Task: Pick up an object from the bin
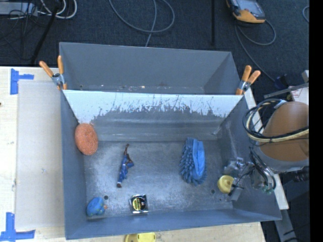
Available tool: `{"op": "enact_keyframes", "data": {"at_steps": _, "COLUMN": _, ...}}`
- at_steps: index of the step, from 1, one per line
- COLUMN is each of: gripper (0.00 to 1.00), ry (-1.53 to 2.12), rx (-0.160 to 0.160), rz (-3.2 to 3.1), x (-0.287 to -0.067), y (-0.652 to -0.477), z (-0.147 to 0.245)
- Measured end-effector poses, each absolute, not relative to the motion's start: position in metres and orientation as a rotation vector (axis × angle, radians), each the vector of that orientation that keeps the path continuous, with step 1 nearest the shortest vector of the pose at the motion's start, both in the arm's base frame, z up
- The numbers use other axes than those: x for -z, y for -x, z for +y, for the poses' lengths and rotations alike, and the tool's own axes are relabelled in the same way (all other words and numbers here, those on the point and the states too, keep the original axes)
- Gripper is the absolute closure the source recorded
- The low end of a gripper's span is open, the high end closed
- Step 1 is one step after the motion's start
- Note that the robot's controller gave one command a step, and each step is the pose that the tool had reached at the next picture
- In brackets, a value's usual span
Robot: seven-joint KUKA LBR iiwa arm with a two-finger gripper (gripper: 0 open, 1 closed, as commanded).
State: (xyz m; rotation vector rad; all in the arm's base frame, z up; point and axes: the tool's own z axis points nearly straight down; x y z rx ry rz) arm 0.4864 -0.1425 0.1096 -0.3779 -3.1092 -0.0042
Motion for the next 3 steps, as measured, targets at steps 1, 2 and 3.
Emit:
{"op": "enact_keyframes", "data": {"at_steps": 1, "gripper": 1.00, "ry": 0.407, "rx": 0.001, "rz": -3.111, "x": -0.179, "y": -0.496, "z": -0.129}}
{"op": "enact_keyframes", "data": {"at_steps": 2, "gripper": 1.00, "ry": 0.408, "rx": 0.002, "rz": -3.111, "x": -0.240, "y": -0.489, "z": -0.145}}
{"op": "enact_keyframes", "data": {"at_steps": 3, "gripper": 1.00, "ry": 0.440, "rx": 0.000, "rz": -3.110, "x": -0.308, "y": -0.511, "z": -0.138}}
